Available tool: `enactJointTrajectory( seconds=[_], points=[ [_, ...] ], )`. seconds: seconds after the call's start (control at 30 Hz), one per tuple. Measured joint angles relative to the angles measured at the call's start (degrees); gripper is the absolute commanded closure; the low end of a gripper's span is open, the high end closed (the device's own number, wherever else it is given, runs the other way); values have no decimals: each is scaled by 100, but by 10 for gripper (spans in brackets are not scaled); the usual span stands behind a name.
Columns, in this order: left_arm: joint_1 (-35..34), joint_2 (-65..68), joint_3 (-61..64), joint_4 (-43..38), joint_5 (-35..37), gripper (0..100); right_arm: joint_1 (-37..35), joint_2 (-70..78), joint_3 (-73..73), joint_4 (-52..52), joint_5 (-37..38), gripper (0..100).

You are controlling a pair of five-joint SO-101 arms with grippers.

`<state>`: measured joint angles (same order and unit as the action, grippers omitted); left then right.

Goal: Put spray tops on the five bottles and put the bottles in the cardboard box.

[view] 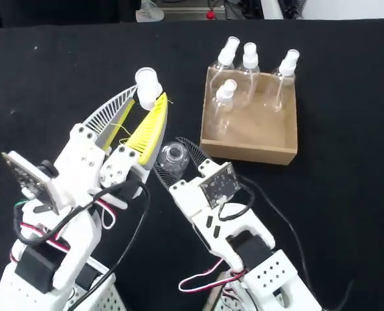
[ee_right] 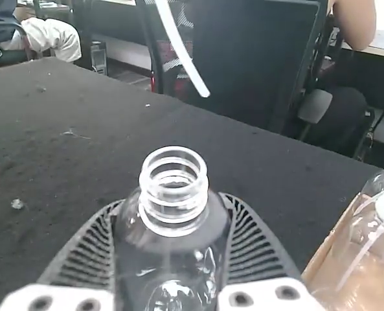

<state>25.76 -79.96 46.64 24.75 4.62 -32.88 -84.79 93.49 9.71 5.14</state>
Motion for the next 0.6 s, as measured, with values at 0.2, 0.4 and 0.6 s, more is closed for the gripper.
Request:
enactJointTrajectory(
  seconds=[0.2, 0.4, 0.6],
  points=[
    [44, -44, 0, 0, 26, 946, 0, 0, 0, 0, 0, 987],
    [484, -53, 0, 308, 44, 945, 0, 0, 0, 0, 0, 987],
    [668, -44, 0, 712, 44, 945, 0, 0, 0, 0, 0, 987]
  ],
)
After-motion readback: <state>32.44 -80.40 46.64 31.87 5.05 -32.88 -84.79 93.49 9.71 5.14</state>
